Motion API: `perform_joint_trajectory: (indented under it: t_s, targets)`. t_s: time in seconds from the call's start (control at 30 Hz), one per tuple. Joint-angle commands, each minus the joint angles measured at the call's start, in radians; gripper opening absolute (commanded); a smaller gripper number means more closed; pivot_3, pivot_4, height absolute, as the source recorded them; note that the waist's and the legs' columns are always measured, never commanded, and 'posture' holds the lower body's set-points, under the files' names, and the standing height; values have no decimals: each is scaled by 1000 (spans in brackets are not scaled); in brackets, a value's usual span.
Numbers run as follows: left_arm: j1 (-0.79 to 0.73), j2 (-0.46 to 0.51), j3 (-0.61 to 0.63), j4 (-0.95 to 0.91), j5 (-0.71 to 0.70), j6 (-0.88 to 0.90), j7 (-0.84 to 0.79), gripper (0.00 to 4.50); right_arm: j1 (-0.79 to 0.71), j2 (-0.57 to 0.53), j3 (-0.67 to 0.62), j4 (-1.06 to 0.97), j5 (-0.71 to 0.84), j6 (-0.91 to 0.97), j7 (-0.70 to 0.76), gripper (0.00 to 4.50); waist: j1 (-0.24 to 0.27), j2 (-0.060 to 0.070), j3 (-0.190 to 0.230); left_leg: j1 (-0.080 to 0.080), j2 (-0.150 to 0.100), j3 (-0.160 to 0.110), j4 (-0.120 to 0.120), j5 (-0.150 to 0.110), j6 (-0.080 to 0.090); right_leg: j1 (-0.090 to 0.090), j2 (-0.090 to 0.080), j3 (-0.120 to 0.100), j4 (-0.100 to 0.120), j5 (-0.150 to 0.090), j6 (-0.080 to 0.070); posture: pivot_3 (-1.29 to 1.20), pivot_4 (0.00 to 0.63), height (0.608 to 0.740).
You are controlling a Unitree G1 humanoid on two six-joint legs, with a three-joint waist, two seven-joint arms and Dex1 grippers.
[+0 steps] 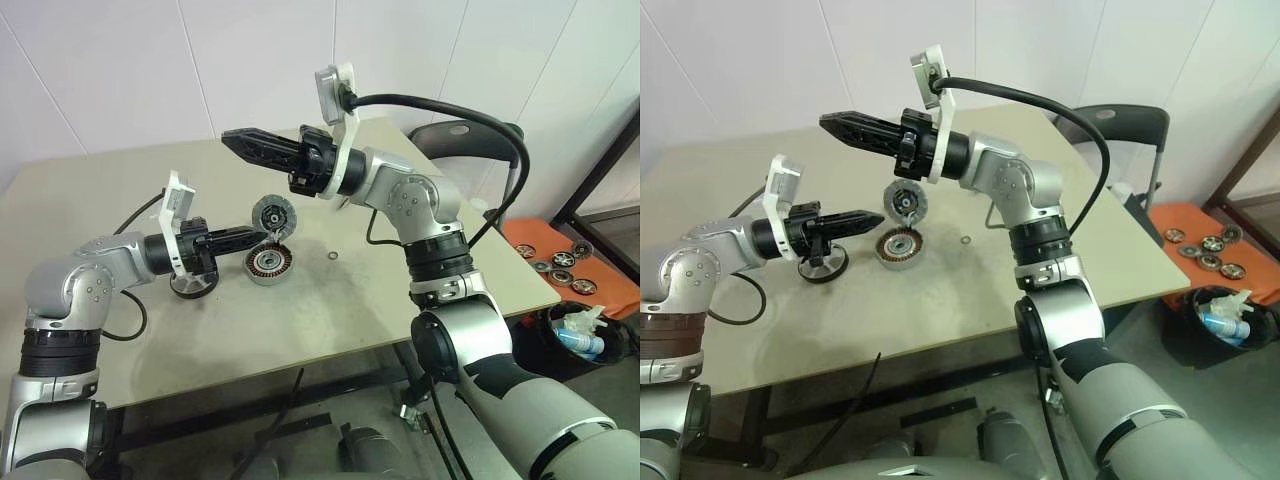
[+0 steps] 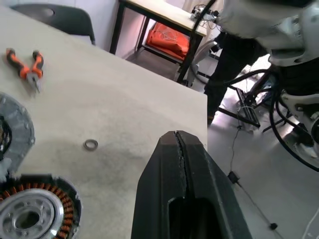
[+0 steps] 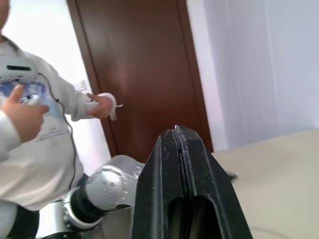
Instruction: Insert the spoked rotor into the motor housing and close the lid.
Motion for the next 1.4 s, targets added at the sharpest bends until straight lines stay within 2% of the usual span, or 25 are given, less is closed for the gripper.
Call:
perform_joint_trajectory:
  t_s: [0.03, 0.13, 0.3, 0.43, 0.5, 0.57, 0.63, 0.73, 0.9, 1.07, 1.23, 1.33, 1.4]
  targets:
    - [-33, 35, 84, -45, -32, -10, 15, 24, 9, -19, 7, -43, 3, -24, 6, 0, 0, 0, 0, 0, 0, 0, 0, 0, 0, 0, 0, 0, 0, 0, 0, 0, 0, 740]
    - [-24, 72, 146, -52, -49, -11, 21, 24, 60, -73, 61, -73, -36, -46, 50, 0, -1, 0, 0, 0, 0, 0, 0, 0, 0, 0, 0, 0, 0, 0, 0, 0, 0, 740]
    - [157, 135, 250, -106, -20, -65, 5, 24, 158, -172, 133, -43, -146, -143, 68, 0, -4, 1, 0, 1, 0, 2, -1, 0, 0, 0, 0, 0, 0, 0, 0, 0, 0, 740]
    - [345, 119, 301, -137, 45, -162, 22, 24, 254, -196, 157, -60, -196, -175, 30, 0, 0, 1, 0, 1, 1, 2, -2, 0, 0, 0, 1, 1, -1, 0, 0, 0, 0, 740]
    - [472, 105, 276, -165, 141, -266, 25, 24, 305, -195, 162, -51, -231, -209, -7, 0, 0, 1, 0, 1, 1, 1, -2, 0, 0, 0, 1, 1, -1, 0, 0, 0, 0, 740]
    - [545, 75, 279, -205, 146, -294, 41, 24, 331, -184, 128, -57, -214, -188, -55, 0, 7, 1, 1, 1, 1, 2, -2, 0, 0, 1, 1, 1, -2, 0, 0, 0, 0, 740]
    - [562, 52, 294, -230, 130, -299, 65, 24, 338, -179, 97, -74, -188, -157, -85, 0, 22, 1, 1, 1, 1, 2, -1, 0, 0, 1, 1, 1, -2, 0, 0, 0, 0, 740]
    - [572, 50, 285, -224, 197, -363, 93, 24, 341, -188, 71, -93, -179, -145, -112, 0, 41, 1, 1, 2, 1, 2, 0, 0, 0, 3, 1, -1, -2, 0, 0, 0, 0, 740]
    - [525, 17, 315, -201, 211, -411, 181, 24, 325, -186, 32, -70, -162, -147, -157, 0, 52, 2, 2, 12, 0, 3, -1, 0, 0, 14, 3, -3, -5, 0, 0, 0, 0, 740]
    - [489, -53, 315, -175, 288, -491, 331, 24, 376, -215, 55, -106, -222, -211, -195, 0, 49, 2, 2, 17, 0, 5, -3, 0, 0, 19, 3, -2, -6, 0, 0, 0, 0, 740]
    - [515, -151, 294, -216, 316, -513, 440, 24, 479, -209, 84, -137, -315, -283, -326, 0, 50, 1, 1, 17, 1, 5, -3, 0, 1, 19, 3, -2, -7, 0, 0, 0, 0, 740]
    - [582, -159, 277, -291, 220, -454, 357, 24, 530, -225, 120, -174, -313, -282, -276, 0, 49, 1, 1, 17, 1, 5, -3, -1, 1, 19, 3, -1, -7, 0, 0, 0, 0, 740]
    - [587, -103, 270, -284, 154, -393, 265, 24, 487, -224, 89, -157, -240, -206, -222, 0, 49, 2, 2, 17, 1, 6, -3, -1, 1, 19, 3, 0, -7, 0, 0, 0, 0, 740]
